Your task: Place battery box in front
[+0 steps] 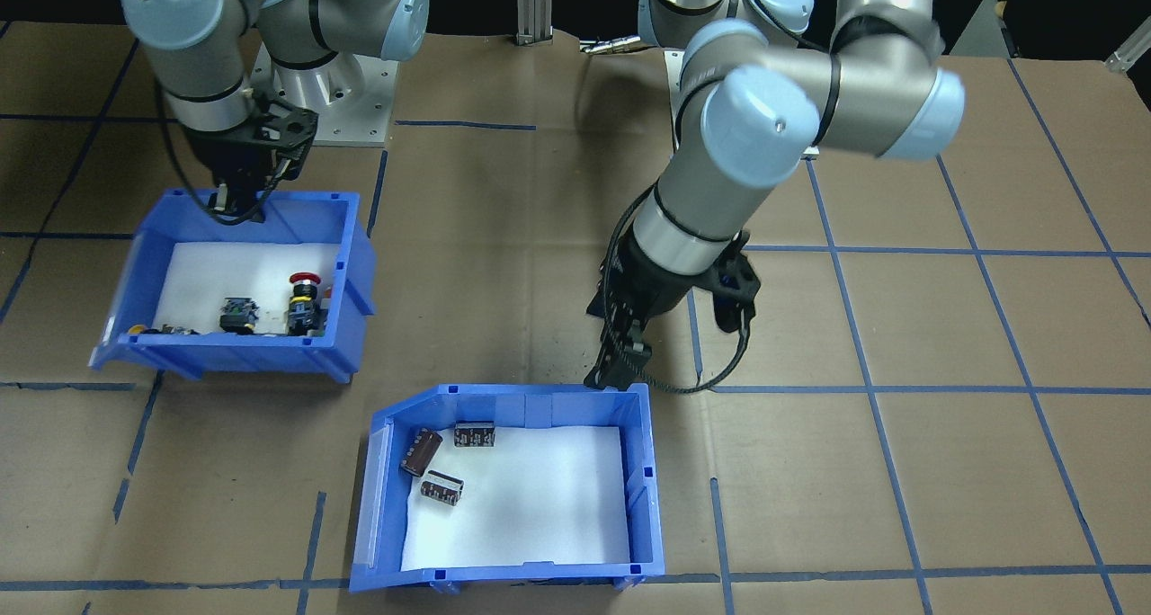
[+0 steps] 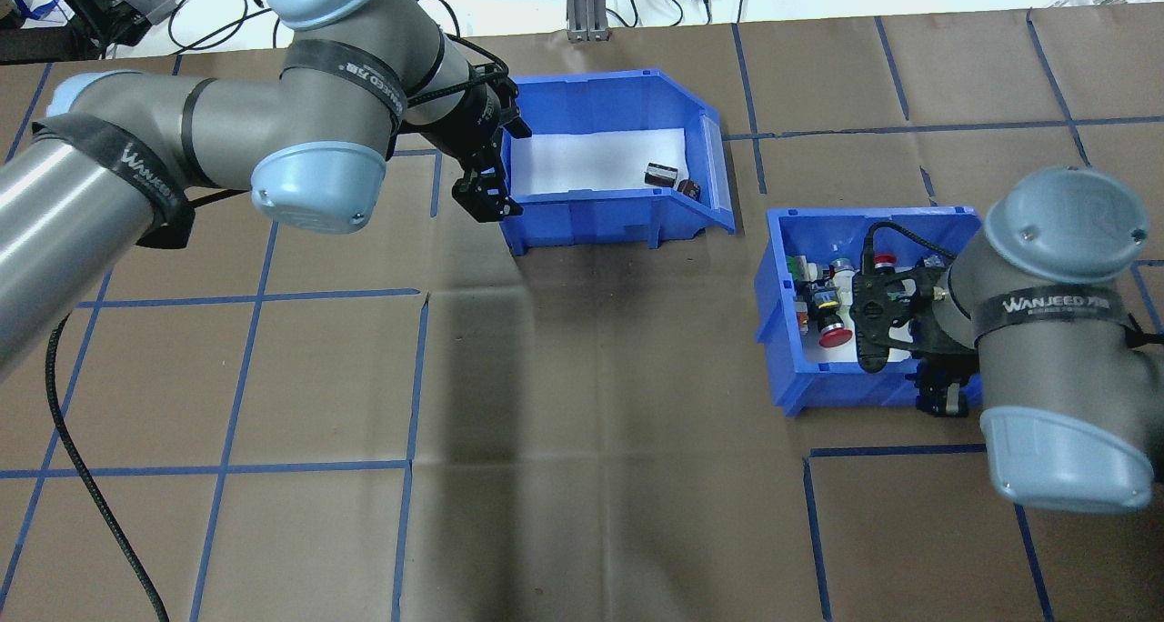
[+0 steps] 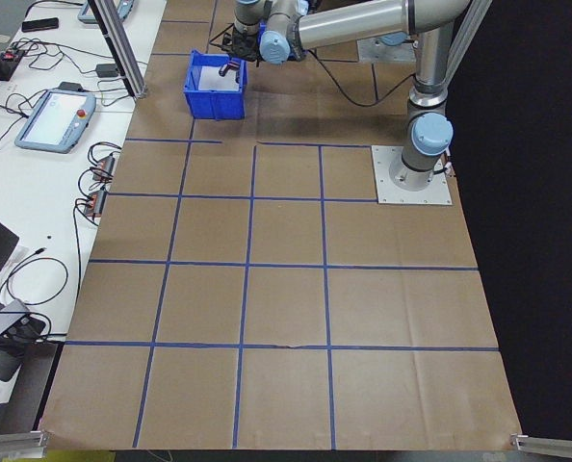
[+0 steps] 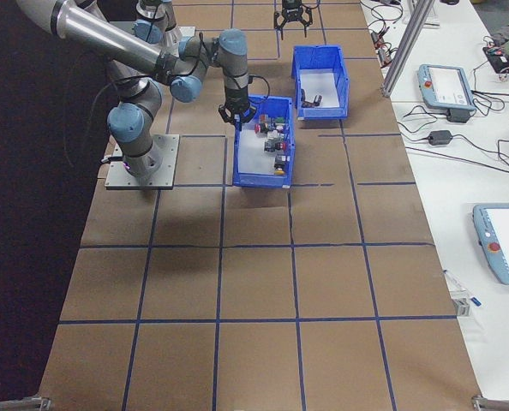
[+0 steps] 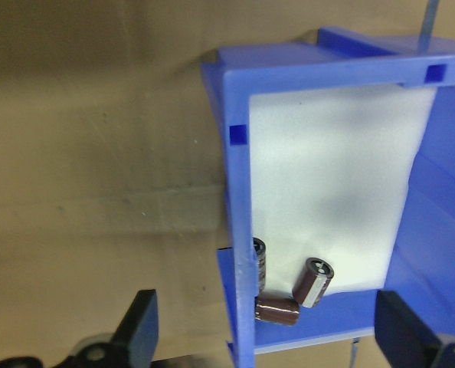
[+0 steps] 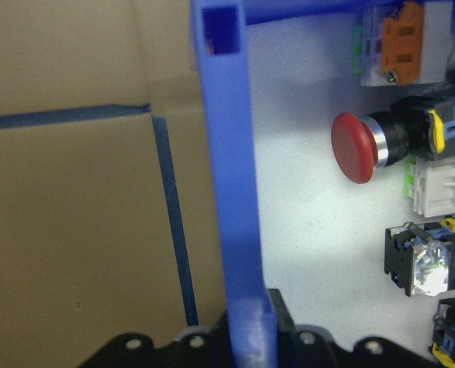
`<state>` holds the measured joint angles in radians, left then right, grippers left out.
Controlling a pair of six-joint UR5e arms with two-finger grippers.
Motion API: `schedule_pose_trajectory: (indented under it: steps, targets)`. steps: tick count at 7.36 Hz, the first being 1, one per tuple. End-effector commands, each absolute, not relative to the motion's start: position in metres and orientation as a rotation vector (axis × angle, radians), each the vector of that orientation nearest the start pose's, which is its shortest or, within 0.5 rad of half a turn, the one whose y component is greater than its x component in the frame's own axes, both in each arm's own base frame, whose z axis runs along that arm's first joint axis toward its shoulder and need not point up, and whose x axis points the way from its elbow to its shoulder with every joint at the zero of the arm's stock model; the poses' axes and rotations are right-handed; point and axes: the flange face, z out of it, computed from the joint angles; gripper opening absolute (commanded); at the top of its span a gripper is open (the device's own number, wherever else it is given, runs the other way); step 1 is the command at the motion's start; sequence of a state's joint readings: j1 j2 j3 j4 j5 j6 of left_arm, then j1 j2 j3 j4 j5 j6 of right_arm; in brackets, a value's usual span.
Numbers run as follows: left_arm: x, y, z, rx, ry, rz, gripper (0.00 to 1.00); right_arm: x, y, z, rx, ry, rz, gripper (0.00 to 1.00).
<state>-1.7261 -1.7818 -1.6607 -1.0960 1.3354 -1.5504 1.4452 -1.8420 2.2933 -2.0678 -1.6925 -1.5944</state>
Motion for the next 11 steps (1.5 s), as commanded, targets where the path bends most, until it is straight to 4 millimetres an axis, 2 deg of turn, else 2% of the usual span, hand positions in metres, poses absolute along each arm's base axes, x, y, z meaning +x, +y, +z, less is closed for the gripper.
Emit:
schedule_pose_trajectory:
  steps: [1, 2, 3, 4, 5, 6, 7, 8, 9, 10, 11]
  targets:
    - [-0.218, -0.492, 0.432, -1.748, 2.798, 0.008, 0.99, 0.139, -0.325, 0.304, -2.201, 2.420, 0.080, 0.06]
    - [-0.210, -0.464, 0.456, -1.539, 2.893, 0.033, 0.99, 0.165, -0.313, 0.303, -2.204, 2.419, 0.068, 0.06]
    - [-0.201, -0.441, 0.473, -1.148, 3.027, 0.015, 0.99, 0.187, -0.304, 0.302, -2.195, 2.436, 0.042, 0.06]
    - [-0.184, -0.432, 0.481, -0.773, 3.063, -0.021, 0.99, 0.209, -0.296, 0.300, -2.205, 2.429, 0.032, 0.07]
    - [-0.175, -0.427, 0.488, -0.470, 3.117, -0.028, 0.99, 0.230, -0.295, 0.302, -2.201, 2.432, 0.020, 0.07]
    - [-0.171, -0.418, 0.499, -0.143, 3.149, -0.054, 0.99, 0.252, -0.299, 0.303, -2.190, 2.440, 0.024, 0.07]
    - [-0.170, -0.414, 0.502, 0.106, 3.148, -0.076, 0.99, 0.278, -0.298, 0.301, -2.195, 2.433, 0.030, 0.07]
    - [-0.168, -0.405, 0.501, 0.209, 3.138, -0.075, 0.99, 0.301, -0.296, 0.298, -2.209, 2.421, 0.030, 0.07]
    - [-0.160, -0.399, 0.488, 0.255, 3.138, -0.058, 0.99, 0.320, -0.292, 0.290, -2.188, 2.435, 0.057, 0.07]
    - [-0.137, -0.391, 0.480, 0.223, 3.150, -0.046, 0.99, 0.335, -0.286, 0.285, -2.220, 2.420, 0.074, 0.07]
    - [-0.131, -0.381, 0.480, 0.205, 3.138, -0.054, 0.99, 0.339, -0.284, 0.278, -2.232, 2.410, 0.098, 0.07]
